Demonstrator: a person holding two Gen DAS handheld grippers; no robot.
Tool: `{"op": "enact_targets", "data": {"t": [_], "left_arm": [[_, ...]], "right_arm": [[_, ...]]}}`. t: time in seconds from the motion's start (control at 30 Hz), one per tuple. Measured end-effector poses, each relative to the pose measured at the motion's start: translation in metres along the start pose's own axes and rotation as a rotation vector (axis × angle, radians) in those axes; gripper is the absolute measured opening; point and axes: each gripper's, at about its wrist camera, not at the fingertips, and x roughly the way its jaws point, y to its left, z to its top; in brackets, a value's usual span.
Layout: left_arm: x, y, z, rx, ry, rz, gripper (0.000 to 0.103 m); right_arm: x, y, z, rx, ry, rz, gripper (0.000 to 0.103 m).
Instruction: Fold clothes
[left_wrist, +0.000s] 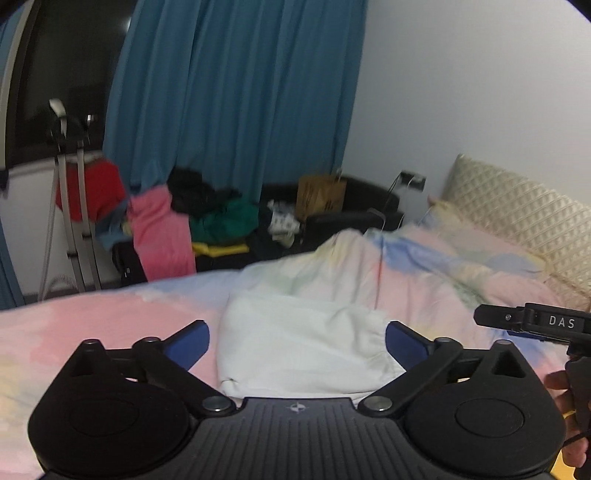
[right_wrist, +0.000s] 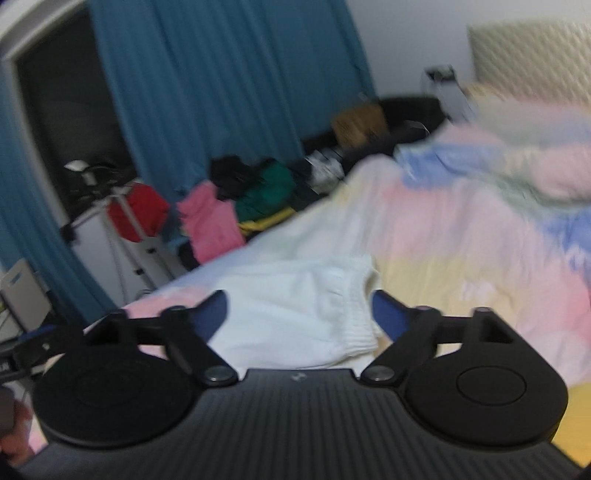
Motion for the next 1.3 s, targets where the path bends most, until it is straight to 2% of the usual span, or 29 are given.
{"op": "enact_targets", "data": {"t": [0.17,0.23,0.37,0.47,0.7,1.13,1.3], "left_arm": [[-0.063,-0.009,-0.017,-0.006,-0.047,0.013,0.103],[-0.083,-0.006,-0.029,-0.047,-0.056,-0.009,0.103],[-0.106,-0.002,-0.054,-0.074,-0.057,-0.032,0.103],[-0.114,0.002,-0.073,-0.054,-0.059,-0.004,0.103],[-0.118,0.013,-0.104,-0.013,-0.065,0.089,0.103],[-0.098,0.031,-0.130,0.008,-0.068,0.140,0.103],[-0.092,0.030,-0.138,0.002,-0.066,0.145,0.103]], "right_arm": [[-0.044,0.022,-0.016,-0.052,-0.063,0.025,0.090],[-0.058,0.030,-0.027,-0.068,-0.087,0.028,0.090],[-0.068,0.046,-0.056,-0.097,-0.095,0.015,0.090],[-0.069,0.056,-0.076,-0.123,-0.086,0.018,0.090],[-0.060,0.071,-0.107,-0.174,-0.130,-0.016,0.090],[-0.026,0.076,-0.145,-0.227,-0.135,-0.064,0.090],[-0.027,0.077,-0.155,-0.242,-0.130,-0.067,0.090]]}}
